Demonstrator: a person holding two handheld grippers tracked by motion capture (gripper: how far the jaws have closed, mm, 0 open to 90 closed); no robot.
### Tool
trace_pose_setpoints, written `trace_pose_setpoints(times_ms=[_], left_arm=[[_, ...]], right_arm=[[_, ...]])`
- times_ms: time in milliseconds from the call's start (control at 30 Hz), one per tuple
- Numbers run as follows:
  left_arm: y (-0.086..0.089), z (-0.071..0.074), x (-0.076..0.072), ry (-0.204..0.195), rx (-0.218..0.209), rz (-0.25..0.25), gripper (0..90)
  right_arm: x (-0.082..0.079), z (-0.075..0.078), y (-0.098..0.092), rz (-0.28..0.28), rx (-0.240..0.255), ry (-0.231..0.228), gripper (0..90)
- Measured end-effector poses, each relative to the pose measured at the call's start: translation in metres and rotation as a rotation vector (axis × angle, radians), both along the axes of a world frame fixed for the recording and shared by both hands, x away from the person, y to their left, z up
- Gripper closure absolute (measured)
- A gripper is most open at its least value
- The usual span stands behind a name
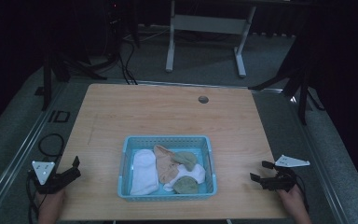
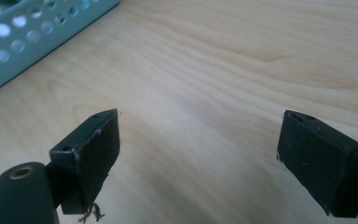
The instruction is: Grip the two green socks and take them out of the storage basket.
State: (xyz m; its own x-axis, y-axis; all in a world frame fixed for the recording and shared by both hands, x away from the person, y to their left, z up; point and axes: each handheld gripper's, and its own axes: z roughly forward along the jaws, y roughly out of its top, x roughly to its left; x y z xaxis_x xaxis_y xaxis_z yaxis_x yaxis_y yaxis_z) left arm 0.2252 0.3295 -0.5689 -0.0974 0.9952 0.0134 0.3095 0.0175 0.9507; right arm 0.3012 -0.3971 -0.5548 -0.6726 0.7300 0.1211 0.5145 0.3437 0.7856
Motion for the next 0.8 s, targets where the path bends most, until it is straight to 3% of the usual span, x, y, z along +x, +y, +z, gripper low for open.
trace_pose_setpoints(times_ms=[233, 500, 800], left_arm=[[0.000, 0.000, 0.000, 0.002, 0.000, 0.002, 0.4], [0.000, 0.000, 0.000, 0.002, -0.002, 0.003, 0.4], [0.000, 0.000, 0.000, 0.000, -0.001, 0.004, 0.4]], right_arm=[[-0.003, 0.011, 0.004, 0.054, -0.070, 0.069, 11.9], [-0.003, 0.028, 0.012, 0.127, -0.158, 0.098, 12.0], [-0.002, 0.032, 0.019, 0.192, -0.241, 0.164, 12.1]])
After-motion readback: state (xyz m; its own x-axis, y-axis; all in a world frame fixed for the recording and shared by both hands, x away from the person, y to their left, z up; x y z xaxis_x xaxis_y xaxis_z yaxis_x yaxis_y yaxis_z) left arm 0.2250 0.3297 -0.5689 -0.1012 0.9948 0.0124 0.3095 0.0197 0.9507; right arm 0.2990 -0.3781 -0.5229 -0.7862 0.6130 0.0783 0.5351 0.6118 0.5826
